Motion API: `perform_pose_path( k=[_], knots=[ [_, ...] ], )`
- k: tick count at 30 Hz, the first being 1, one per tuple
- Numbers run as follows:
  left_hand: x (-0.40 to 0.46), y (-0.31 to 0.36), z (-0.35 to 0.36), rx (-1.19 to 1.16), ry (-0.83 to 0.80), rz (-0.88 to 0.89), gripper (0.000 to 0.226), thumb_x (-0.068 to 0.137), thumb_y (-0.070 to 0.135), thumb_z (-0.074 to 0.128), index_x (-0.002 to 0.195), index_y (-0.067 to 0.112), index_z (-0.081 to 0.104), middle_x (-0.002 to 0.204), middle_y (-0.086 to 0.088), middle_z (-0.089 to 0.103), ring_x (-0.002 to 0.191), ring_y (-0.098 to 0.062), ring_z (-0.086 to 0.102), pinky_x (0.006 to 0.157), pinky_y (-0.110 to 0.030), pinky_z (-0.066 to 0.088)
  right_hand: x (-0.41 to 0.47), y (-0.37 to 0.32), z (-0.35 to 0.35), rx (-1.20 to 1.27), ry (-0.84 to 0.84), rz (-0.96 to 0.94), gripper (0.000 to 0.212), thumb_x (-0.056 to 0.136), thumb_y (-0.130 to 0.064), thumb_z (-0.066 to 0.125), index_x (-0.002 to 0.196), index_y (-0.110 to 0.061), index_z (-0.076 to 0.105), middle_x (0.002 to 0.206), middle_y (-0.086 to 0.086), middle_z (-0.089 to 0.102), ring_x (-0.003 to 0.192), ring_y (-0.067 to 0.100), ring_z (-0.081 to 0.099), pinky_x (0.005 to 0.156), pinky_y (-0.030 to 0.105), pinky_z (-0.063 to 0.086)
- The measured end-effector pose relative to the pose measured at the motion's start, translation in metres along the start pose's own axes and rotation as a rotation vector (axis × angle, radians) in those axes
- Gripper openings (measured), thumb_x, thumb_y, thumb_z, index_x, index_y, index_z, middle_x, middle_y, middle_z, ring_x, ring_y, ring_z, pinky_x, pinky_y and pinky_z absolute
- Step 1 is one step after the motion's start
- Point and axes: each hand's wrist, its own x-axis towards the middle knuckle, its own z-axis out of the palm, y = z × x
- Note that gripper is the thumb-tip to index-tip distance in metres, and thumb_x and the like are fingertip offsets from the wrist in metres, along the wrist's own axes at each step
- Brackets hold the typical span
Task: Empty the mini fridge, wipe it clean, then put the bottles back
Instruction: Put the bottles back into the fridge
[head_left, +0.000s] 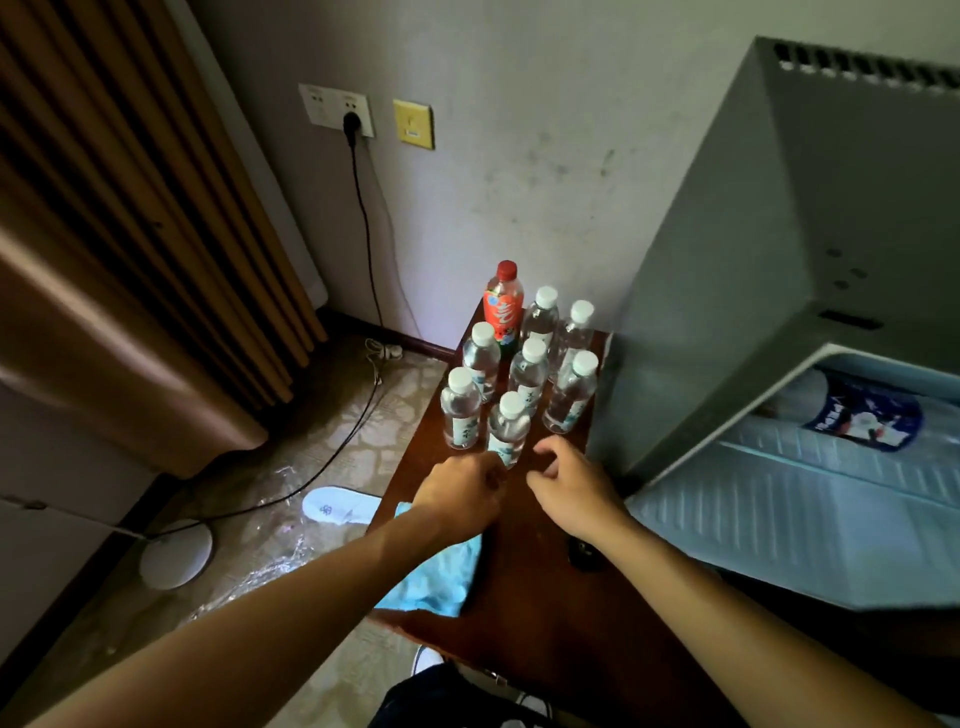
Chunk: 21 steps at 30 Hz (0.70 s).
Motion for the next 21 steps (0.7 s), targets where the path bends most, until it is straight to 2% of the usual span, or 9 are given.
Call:
perform_pose_path(
  k=[3, 6, 8, 10, 12, 14, 18, 21],
  knots=[
    [0.014, -0.011, -0.012, -0.021, 0.011, -0.005, 0.025, 0.089, 0.036, 0.056, 0.112, 0.033, 0.062, 0.109, 0.002, 0.071, 0.103, -0.026, 0.065, 0.087, -0.039, 0.053, 0.015, -0.023, -0.004, -0.04, 0.069, -0.024, 0.045, 0.088, -0.033, 0.055, 0.13, -0.039, 0.039, 0.107, -0.003, 0.063, 0.098, 0.024, 0.061, 0.086, 0.046, 0.053],
    [0.026, -0.024, -0.022, -0.06, 0.006, -0.026, 0.027, 0.088, 0.04, 0.056, 0.113, 0.032, 0.058, 0.107, 0.001, 0.072, 0.1, -0.028, 0.066, 0.084, -0.04, 0.054, 0.03, -0.041, -0.005, -0.108, 0.132, -0.089, 0.064, 0.09, -0.029, 0.055, 0.145, -0.041, 0.024, 0.13, 0.005, 0.058, 0.114, 0.029, 0.058, 0.095, 0.048, 0.049],
    [0.032, -0.032, -0.023, -0.033, -0.017, -0.011, 0.031, 0.087, 0.04, 0.054, 0.117, 0.029, 0.053, 0.108, -0.004, 0.071, 0.1, -0.032, 0.066, 0.084, -0.043, 0.054, 0.037, -0.049, -0.004, -0.169, 0.118, -0.129, 0.069, 0.093, -0.03, 0.054, 0.149, -0.045, 0.015, 0.142, 0.007, 0.049, 0.125, 0.029, 0.052, 0.101, 0.047, 0.046],
    [0.036, -0.037, -0.021, 0.026, -0.047, 0.005, 0.04, 0.089, 0.04, 0.053, 0.126, 0.03, 0.046, 0.112, -0.008, 0.069, 0.102, -0.036, 0.065, 0.084, -0.044, 0.054, 0.041, -0.051, 0.0, -0.27, 0.095, -0.144, 0.068, 0.096, -0.037, 0.05, 0.149, -0.049, 0.01, 0.144, 0.008, 0.046, 0.127, 0.029, 0.051, 0.1, 0.046, 0.046],
    [0.04, -0.038, -0.019, 0.036, -0.082, 0.022, 0.049, 0.09, 0.041, 0.054, 0.136, 0.031, 0.038, 0.118, -0.01, 0.067, 0.105, -0.037, 0.064, 0.086, -0.044, 0.053, 0.043, -0.05, 0.004, -0.35, 0.101, -0.131, 0.061, 0.098, -0.043, 0.047, 0.15, -0.046, 0.015, 0.142, 0.008, 0.047, 0.126, 0.029, 0.051, 0.099, 0.045, 0.047],
    [0.043, -0.039, -0.018, 0.022, -0.109, 0.04, 0.056, 0.089, 0.041, 0.056, 0.139, 0.031, 0.033, 0.123, -0.01, 0.064, 0.109, -0.038, 0.063, 0.09, -0.044, 0.052, 0.044, -0.051, 0.009, -0.373, 0.12, -0.113, 0.054, 0.098, -0.043, 0.048, 0.147, -0.04, 0.027, 0.14, 0.007, 0.049, 0.125, 0.028, 0.051, 0.099, 0.044, 0.047],
    [0.047, -0.04, -0.014, -0.004, -0.154, 0.068, 0.061, 0.087, 0.039, 0.06, 0.139, 0.03, 0.029, 0.128, -0.01, 0.061, 0.114, -0.038, 0.06, 0.092, -0.043, 0.048, 0.041, -0.052, 0.016, -0.413, 0.175, -0.118, 0.042, 0.096, -0.038, 0.054, 0.135, -0.028, 0.041, 0.132, 0.002, 0.059, 0.119, 0.024, 0.056, 0.091, 0.035, 0.049],
    [0.048, -0.042, -0.011, -0.012, -0.2, 0.084, 0.062, 0.086, 0.038, 0.062, 0.137, 0.031, 0.027, 0.127, -0.01, 0.06, 0.114, -0.04, 0.06, 0.09, -0.044, 0.048, 0.034, -0.05, 0.019, -0.405, 0.165, -0.084, 0.04, 0.095, -0.038, 0.056, 0.132, -0.029, 0.044, 0.128, 0.001, 0.063, 0.116, 0.022, 0.059, 0.089, 0.033, 0.049]
  ],
)
